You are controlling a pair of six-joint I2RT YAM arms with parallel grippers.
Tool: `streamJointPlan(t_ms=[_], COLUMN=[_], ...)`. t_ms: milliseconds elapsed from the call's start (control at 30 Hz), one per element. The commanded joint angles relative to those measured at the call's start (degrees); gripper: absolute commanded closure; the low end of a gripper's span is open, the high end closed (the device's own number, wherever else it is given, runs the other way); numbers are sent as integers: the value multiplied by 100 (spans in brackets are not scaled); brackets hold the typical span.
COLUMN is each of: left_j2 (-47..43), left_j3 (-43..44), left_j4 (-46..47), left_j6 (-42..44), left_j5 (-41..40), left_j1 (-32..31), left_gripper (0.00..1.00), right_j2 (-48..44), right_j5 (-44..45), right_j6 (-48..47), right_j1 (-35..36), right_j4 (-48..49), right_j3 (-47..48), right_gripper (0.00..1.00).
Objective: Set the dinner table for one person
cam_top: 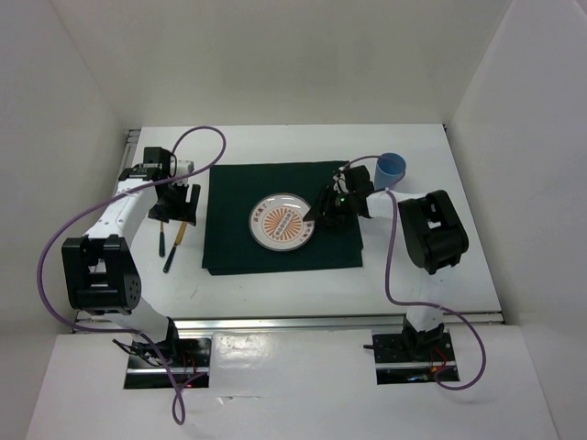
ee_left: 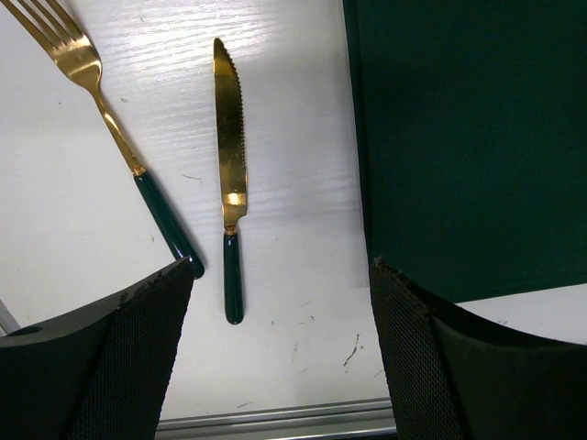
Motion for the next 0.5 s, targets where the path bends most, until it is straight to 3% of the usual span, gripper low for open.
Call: streamJointPlan(t_ms=[0, 133, 333, 467], left_j2=[-219, -219, -219, -219], left_j3=[-23, -23, -23, 30], left_j4=[37, 37, 37, 37], left_j6=[-26, -26, -26, 26], left_j5=[90, 142, 90, 90], left_j1=[27, 27, 27, 27], left_gripper=[16, 16, 16, 16], right_j2=[-383, -813, -1815, -2018], right_j5=[348, 1057, 2409, 3379], right_j6=[-553, -906, -1460, -1460], right_j1=[-128, -76, -75, -626], right_j4=[-376, -1114, -2590, -3706], right_j3=[170, 602, 1831, 2737], right_gripper=[41, 30, 22, 22])
